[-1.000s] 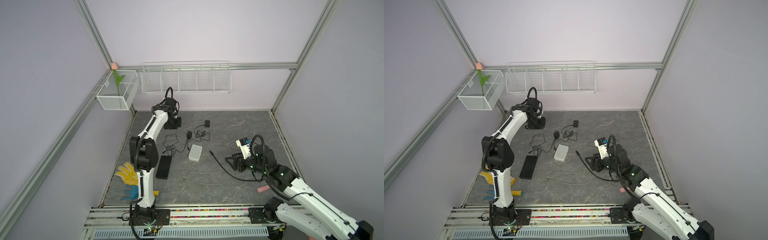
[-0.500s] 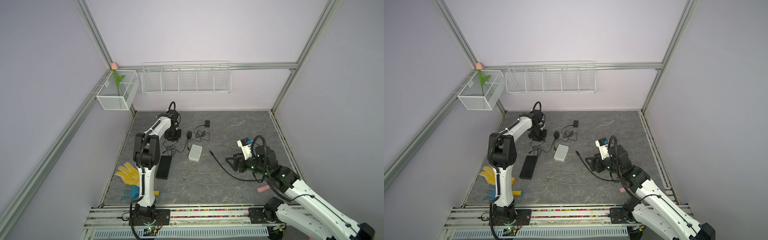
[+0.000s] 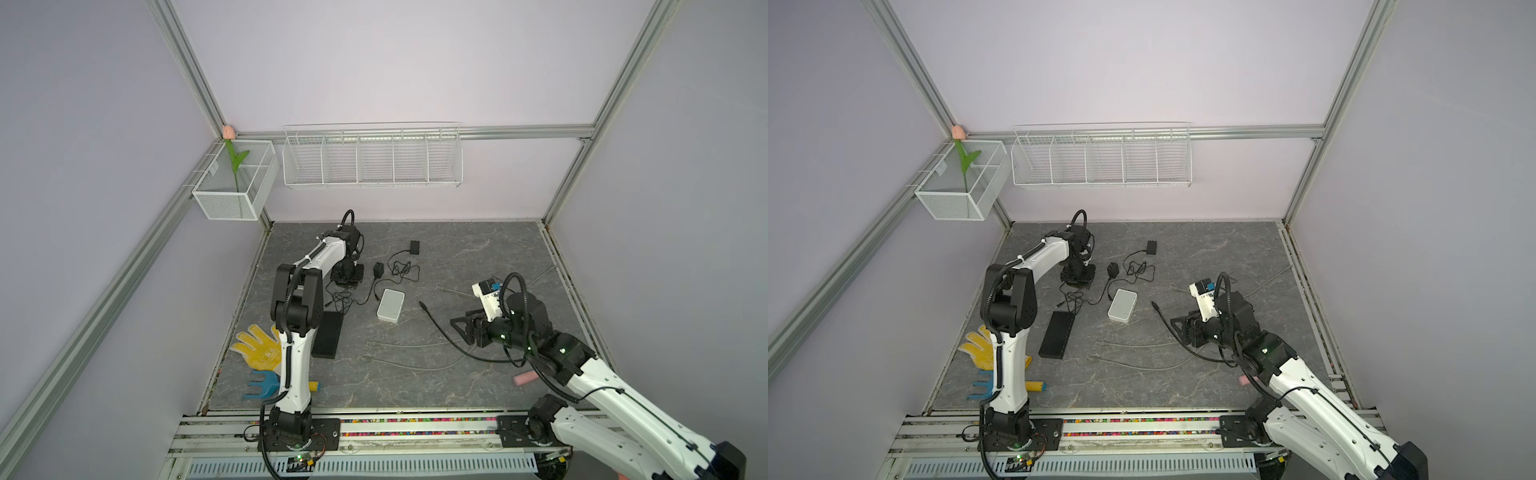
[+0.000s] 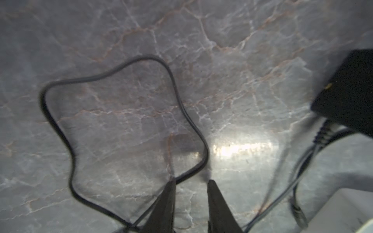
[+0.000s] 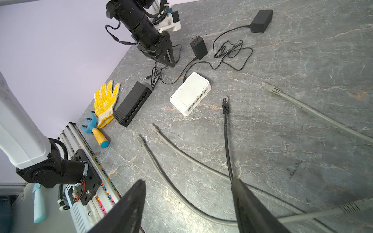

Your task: Insert the plug into the switch port

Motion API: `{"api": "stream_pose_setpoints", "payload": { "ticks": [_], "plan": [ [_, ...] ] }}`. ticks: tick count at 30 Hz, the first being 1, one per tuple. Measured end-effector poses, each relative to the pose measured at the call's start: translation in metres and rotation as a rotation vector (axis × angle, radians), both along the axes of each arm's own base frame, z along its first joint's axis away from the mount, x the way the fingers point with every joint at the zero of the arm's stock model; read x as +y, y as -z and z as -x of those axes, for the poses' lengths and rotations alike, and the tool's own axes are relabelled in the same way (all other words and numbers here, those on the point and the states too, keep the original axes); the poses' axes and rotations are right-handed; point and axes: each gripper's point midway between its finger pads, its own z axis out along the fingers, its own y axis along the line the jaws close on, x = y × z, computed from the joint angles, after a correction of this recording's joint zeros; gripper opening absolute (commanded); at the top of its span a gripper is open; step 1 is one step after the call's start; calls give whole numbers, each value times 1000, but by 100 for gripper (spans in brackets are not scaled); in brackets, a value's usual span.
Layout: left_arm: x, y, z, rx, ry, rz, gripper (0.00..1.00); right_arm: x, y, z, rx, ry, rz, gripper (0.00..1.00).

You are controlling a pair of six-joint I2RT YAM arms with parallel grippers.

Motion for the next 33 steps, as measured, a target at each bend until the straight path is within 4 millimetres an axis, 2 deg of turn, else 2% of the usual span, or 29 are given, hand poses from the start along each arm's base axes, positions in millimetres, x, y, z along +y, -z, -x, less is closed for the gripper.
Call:
{"api": "stream_pose_setpoints", "payload": {
  "ticks": [10,18,22,25,28,33],
  "plan": [
    [2,1,-1,-4,14,-31,16,-3,5,1,2,9,9,69],
    [1,4,0,5,40,-60,1,-6,0,1,-17,24,2,67],
    [0,2,-3,16,55,-68,0,-7,-3,0,-29,31,-1,66],
    [-4,-1,-15,-3,58,-59,0,-8,-4,0,-35,36,-2,64],
    [-10,-13,-23,-28,59,-32,0,-10,-6,1,-41,40,-5,62],
    [-26,-51,-33,-105,56,65,0,-13,-13,3,-60,48,-17,61]
  ]
}}
